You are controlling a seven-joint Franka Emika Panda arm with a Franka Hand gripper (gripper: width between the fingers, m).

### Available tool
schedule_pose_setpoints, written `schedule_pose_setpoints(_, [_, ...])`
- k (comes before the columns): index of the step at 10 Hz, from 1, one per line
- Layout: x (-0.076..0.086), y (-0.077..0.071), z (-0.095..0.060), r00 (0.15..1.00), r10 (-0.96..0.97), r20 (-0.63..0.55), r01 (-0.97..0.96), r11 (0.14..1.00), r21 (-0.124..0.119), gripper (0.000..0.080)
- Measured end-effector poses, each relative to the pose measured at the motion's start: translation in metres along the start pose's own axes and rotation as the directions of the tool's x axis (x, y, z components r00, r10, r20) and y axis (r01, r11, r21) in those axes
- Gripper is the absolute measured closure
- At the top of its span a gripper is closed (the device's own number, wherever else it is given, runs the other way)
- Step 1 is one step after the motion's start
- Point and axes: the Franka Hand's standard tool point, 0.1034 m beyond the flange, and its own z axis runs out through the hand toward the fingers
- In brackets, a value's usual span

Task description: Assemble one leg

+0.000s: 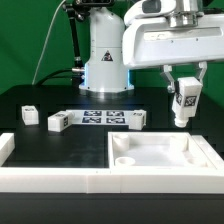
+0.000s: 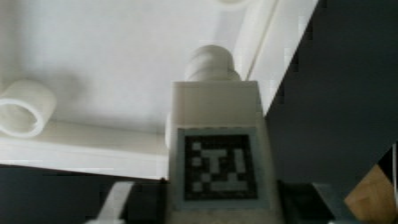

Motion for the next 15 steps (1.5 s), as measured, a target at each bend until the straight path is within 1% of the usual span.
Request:
schedule_pose_setpoints(1, [0.011,0.003,-0.001,1.0,0.003,-0.002,-0.003,1.0,0.0,0.0508])
schedule_pose_setpoints(3, [0.024,0.005,0.002,1.0,0.004,-0.02,-0.004,1.0,0.002,0.0508])
schedule_pose_setpoints(4, [0.029,0.006,0.006,0.999,0.004,-0.053,-0.004,1.0,-0.002,0.0508])
schedule_pose_setpoints(5, [0.03,0.006,0.012,0.999,0.004,-0.048,-0.004,1.0,0.001,0.0508])
schedule_pose_setpoints(6, [0.038,0.009,0.014,0.995,-0.015,-0.103,0.014,1.0,-0.01,0.0508])
schedule_pose_setpoints(7, [0.04,0.014,0.014,0.976,-0.021,-0.215,0.013,0.999,-0.036,0.0508])
schedule_pose_setpoints(8, [0.033,0.015,0.017,0.972,-0.02,-0.234,0.01,0.999,-0.042,0.0508])
schedule_pose_setpoints(10, [0.033,0.014,0.018,0.975,-0.02,-0.221,0.012,0.999,-0.039,0.0508])
schedule_pose_setpoints(12, [0.038,0.01,0.023,0.974,-0.024,-0.224,0.017,0.999,-0.034,0.0508])
schedule_pose_setpoints(14, [0.039,0.005,0.033,0.976,-0.026,-0.218,0.021,0.999,-0.027,0.0508])
schedule_pose_setpoints(15, [0.035,0.004,0.038,0.977,-0.025,-0.21,0.021,0.999,-0.025,0.0508])
